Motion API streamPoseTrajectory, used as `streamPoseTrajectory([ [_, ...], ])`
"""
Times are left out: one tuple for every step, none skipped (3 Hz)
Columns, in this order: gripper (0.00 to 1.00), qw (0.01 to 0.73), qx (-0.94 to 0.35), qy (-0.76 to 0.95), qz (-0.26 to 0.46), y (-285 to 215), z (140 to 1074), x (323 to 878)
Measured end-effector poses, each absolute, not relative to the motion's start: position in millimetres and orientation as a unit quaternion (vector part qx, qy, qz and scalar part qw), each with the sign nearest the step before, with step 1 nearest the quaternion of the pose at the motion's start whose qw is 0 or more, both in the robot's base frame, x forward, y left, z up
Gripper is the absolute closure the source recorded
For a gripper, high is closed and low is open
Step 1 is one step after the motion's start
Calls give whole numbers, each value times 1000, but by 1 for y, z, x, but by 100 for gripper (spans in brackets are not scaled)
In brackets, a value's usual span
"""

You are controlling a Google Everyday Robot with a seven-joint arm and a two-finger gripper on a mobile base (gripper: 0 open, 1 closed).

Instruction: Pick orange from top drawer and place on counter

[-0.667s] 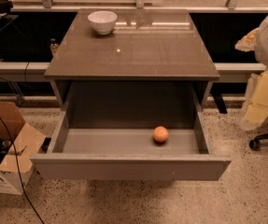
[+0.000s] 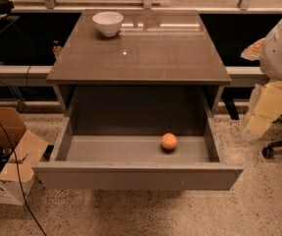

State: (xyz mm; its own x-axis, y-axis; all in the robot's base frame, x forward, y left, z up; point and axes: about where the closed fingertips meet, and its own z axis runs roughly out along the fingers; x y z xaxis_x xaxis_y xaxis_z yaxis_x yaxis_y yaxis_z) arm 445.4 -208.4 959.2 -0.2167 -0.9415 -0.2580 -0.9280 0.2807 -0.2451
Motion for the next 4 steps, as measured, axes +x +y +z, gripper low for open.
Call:
streamPoseTrajectory([
  [0, 225, -584, 779, 37, -199, 922, 464],
  [0, 256, -579, 768, 94, -190, 883, 486],
  [0, 256, -578, 769, 92, -187, 879, 486],
  [0, 262, -561, 776, 120, -169, 843, 491],
])
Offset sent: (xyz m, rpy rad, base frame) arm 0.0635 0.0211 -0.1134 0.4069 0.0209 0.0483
